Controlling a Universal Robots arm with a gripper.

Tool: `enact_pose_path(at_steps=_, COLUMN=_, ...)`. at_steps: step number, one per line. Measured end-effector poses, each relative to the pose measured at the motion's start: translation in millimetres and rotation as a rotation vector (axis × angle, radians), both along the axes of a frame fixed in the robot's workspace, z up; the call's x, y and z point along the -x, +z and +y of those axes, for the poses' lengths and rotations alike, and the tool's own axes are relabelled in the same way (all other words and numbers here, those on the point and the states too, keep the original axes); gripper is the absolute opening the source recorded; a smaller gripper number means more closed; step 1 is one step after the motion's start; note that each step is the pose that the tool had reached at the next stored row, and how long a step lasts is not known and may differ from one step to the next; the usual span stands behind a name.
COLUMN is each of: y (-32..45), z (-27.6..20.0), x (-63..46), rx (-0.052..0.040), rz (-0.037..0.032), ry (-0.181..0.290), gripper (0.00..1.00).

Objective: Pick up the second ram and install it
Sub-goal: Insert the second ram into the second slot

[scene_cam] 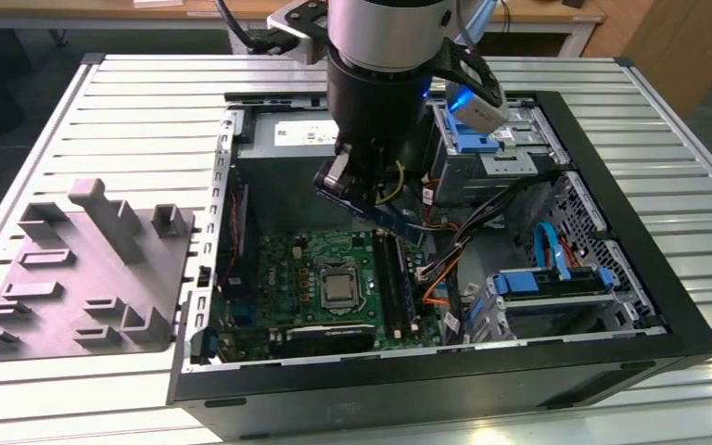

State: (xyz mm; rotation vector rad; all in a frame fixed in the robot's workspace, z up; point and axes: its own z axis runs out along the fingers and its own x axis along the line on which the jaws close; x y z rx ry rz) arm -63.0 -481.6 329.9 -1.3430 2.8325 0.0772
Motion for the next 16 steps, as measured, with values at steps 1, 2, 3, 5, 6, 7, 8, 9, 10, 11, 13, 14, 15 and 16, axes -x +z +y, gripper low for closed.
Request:
enact_pose_path(at_steps=1, y=-0.1, z=0.0, x=0.0, rx=0.0000, rz=0.0000, ry=-0.018, gripper=0.12)
enact_pose_path(at_steps=2, y=-0.1, z=0.0, x=0.0, rx=0.0000, rz=0.0000, ry=-0.036, gripper=0.12)
enact_pose_path(at_steps=3, y=-0.2, z=0.0, x=0.0, rx=0.0000, rz=0.0000, ry=-0.055, gripper=0.12)
enact_pose_path(at_steps=5, y=-0.3, z=0.0, x=0.0, rx=0.0000, rz=-0.0001, ry=-0.091, gripper=0.12)
enact_pose_path(at_steps=6, y=-0.3, z=0.0, x=0.0, rx=0.0000, rz=0.0000, ry=-0.109, gripper=0.12)
enact_pose_path(at_steps=7, y=-0.4, z=0.0, x=0.0, rx=0.0000, rz=0.0000, ry=-0.127, gripper=0.12)
enact_pose_path(at_steps=8, y=-0.4, z=0.0, x=0.0, rx=0.0000, rz=0.0000, ry=-0.147, gripper=0.12)
enact_pose_path(at_steps=9, y=-0.5, z=0.0, x=0.0, rx=0.0000, rz=0.0000, ry=-0.164, gripper=0.12)
enact_pose_path(at_steps=10, y=-0.5, z=0.0, x=0.0, rx=0.0000, rz=0.0000, ry=-0.182, gripper=0.12)
enact_pose_path(at_steps=11, y=-0.5, z=0.0, x=0.0, rx=0.0000, rz=0.0000, ry=-0.200, gripper=0.12)
enact_pose_path(at_steps=13, y=-0.6, z=0.0, x=0.0, rx=-0.0001, rz=0.0000, ry=-0.236, gripper=0.12)
enact_pose_path(at_steps=14, y=-0.7, z=0.0, x=0.0, rx=0.0000, rz=0.0000, ry=-0.256, gripper=0.12)
enact_pose_path(at_steps=15, y=-0.7, z=0.0, x=0.0, rx=0.0000, rz=0.0000, ry=-0.274, gripper=0.12)
enact_pose_path(at_steps=16, y=-0.8, z=0.0, x=0.0, rx=0.0000, rz=0.0000, ry=-0.292, gripper=0.12)
